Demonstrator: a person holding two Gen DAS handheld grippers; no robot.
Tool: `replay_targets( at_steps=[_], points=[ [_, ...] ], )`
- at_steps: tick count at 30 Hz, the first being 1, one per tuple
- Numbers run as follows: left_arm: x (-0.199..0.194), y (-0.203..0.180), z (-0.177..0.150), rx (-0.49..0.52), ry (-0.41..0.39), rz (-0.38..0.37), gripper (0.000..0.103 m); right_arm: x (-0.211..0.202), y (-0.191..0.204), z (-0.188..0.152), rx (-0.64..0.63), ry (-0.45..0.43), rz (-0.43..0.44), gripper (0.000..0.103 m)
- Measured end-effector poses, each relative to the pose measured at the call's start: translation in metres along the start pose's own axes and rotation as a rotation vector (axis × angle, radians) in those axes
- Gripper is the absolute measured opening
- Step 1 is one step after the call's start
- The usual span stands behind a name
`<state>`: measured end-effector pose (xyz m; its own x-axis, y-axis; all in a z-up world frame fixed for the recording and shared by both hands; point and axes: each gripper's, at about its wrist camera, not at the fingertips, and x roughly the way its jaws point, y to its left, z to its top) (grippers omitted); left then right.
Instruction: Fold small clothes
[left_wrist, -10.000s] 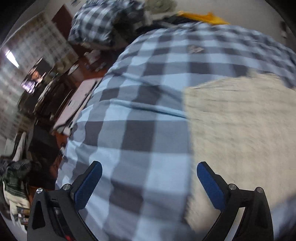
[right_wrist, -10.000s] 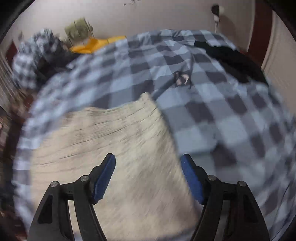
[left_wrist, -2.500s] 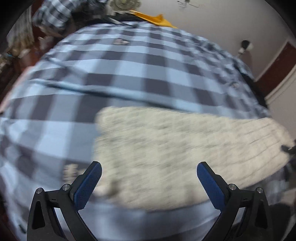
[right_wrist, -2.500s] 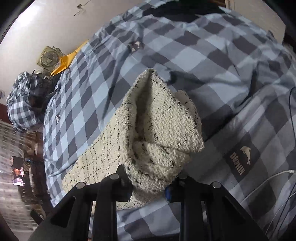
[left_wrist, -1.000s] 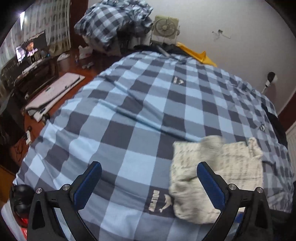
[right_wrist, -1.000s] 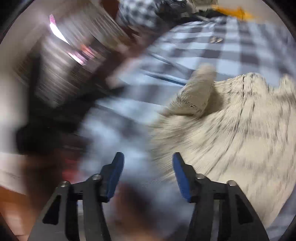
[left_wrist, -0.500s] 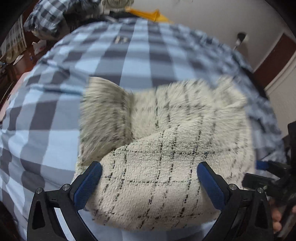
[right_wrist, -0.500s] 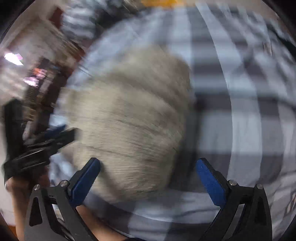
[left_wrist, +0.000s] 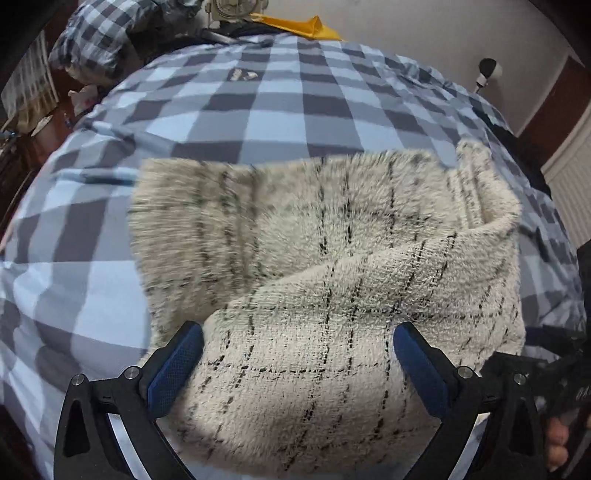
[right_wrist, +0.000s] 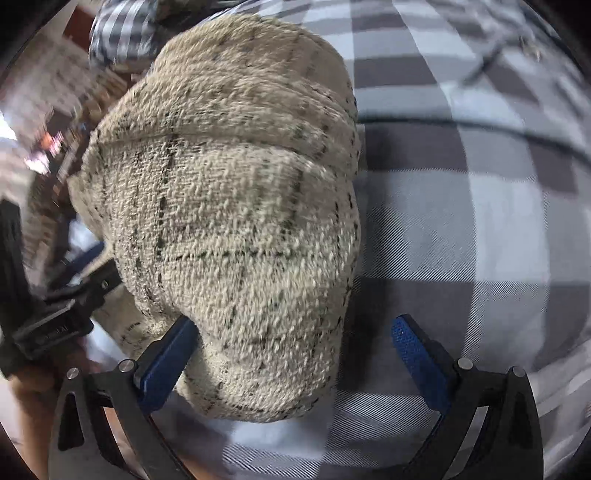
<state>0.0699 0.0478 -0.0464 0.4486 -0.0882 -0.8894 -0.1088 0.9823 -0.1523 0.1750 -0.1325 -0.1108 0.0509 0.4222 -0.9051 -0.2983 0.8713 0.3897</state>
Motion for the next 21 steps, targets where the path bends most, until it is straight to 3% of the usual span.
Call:
replay_targets(
  at_steps=[2, 6, 9, 13, 18, 21],
  points=[
    [-0.020, -0.001, -0.001, 0.001, -0.036, 0.025, 0.103, -0.017, 0.007, -0.004, 0.014, -0.021, 0.037, 0.102],
    [-0.060, -0.003, -0.019, 0.046, -0.089, 0.091, 0.103, -0.073, 0.032, -0.034, -0.053, -0.184, 0.021, 0.102],
    [-0.081, 0.000, -0.034, 0.046, -0.101, 0.105, 0.103, -0.103, 0.042, -0.059, -0.097, -0.228, 0.067, 0.102],
    [-0.093, 0.007, -0.055, 0.013, -0.082, 0.055, 0.103, -0.143, 0.006, -0.079, -0.112, -0.223, 0.068, 0.102],
    [-0.086, 0.003, -0.067, 0.052, -0.033, 0.093, 0.103, -0.147, -0.058, -0.071, -0.092, -0.232, -0.020, 0.102],
    [-0.080, 0.004, -0.063, 0.038, -0.019, 0.087, 0.103, -0.136, -0.088, -0.063, 0.051, -0.253, 0.072, 0.102]
  ],
)
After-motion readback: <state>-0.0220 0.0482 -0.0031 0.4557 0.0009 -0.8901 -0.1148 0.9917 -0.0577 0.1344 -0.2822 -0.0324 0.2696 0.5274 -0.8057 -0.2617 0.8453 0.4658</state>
